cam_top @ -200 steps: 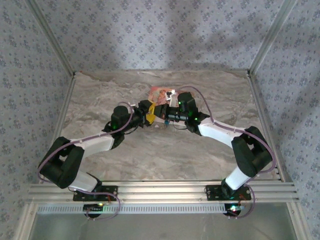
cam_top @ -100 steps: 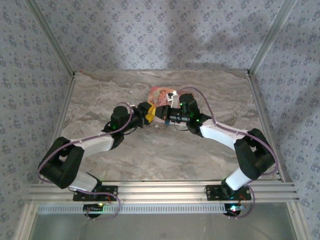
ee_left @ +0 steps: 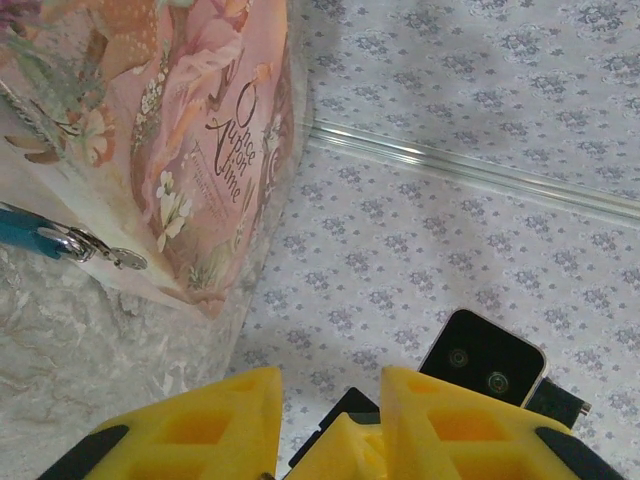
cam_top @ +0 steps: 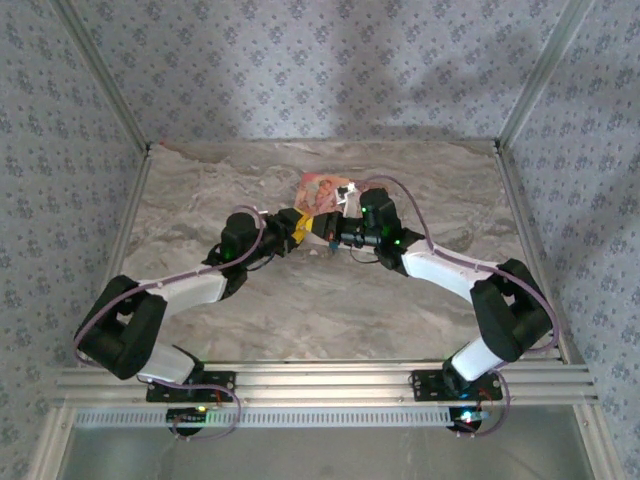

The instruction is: Unlock a padlock with a key

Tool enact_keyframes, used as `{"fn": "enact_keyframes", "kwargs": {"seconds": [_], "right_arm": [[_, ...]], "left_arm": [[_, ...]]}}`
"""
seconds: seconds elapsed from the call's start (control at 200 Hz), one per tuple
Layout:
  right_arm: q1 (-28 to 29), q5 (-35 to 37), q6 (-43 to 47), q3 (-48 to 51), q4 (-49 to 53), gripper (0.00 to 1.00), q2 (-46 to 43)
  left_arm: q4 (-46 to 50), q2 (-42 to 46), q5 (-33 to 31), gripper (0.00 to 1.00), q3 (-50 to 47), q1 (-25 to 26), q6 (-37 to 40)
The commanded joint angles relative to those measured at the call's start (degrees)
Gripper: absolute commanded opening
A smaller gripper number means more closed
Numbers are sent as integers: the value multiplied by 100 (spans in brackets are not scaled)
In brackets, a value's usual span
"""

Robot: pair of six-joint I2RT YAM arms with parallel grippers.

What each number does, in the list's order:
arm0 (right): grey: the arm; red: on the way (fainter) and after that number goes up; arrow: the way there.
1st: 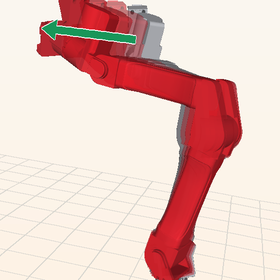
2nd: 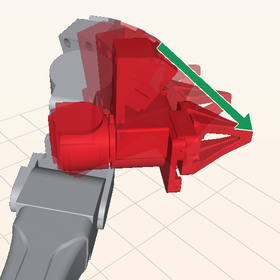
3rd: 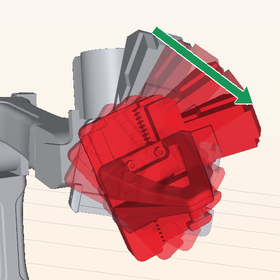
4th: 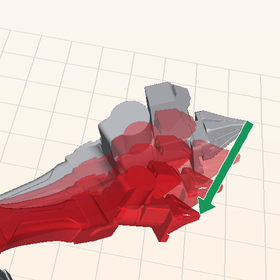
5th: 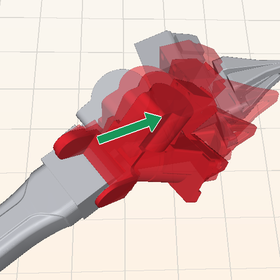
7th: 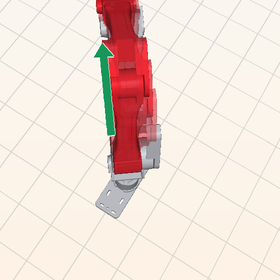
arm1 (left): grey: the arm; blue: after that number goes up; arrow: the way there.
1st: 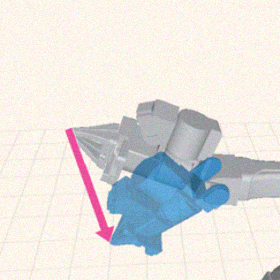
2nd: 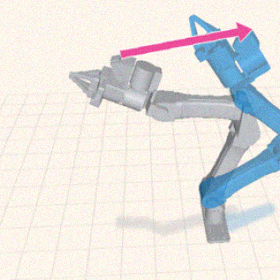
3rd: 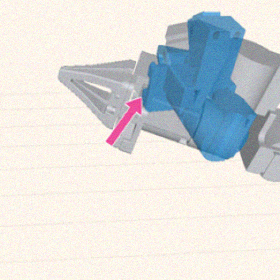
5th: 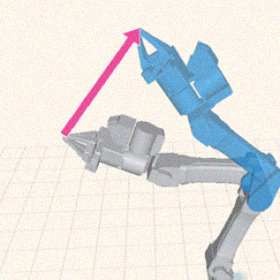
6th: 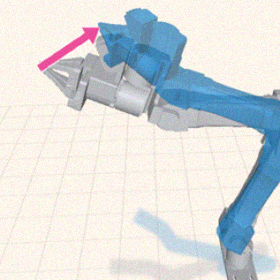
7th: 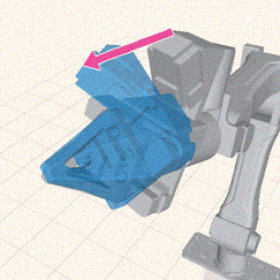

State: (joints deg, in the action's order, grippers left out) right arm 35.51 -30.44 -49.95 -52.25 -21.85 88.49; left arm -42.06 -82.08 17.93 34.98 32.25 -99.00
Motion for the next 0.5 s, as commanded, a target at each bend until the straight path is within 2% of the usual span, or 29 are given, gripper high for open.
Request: {"fn": "enact_keyframes", "kwargs": {"seconds": [0.0, 0.5], "right_arm": [[-26, 80, 81, 49, 75, 0, -173], [-75, 98, 140, 92, 154, 0, -305]], "left_arm": [[-8, 187, -62, 31, -62, -28, 123], [84, 214, -89, 14, -84, -34, 170]]}}
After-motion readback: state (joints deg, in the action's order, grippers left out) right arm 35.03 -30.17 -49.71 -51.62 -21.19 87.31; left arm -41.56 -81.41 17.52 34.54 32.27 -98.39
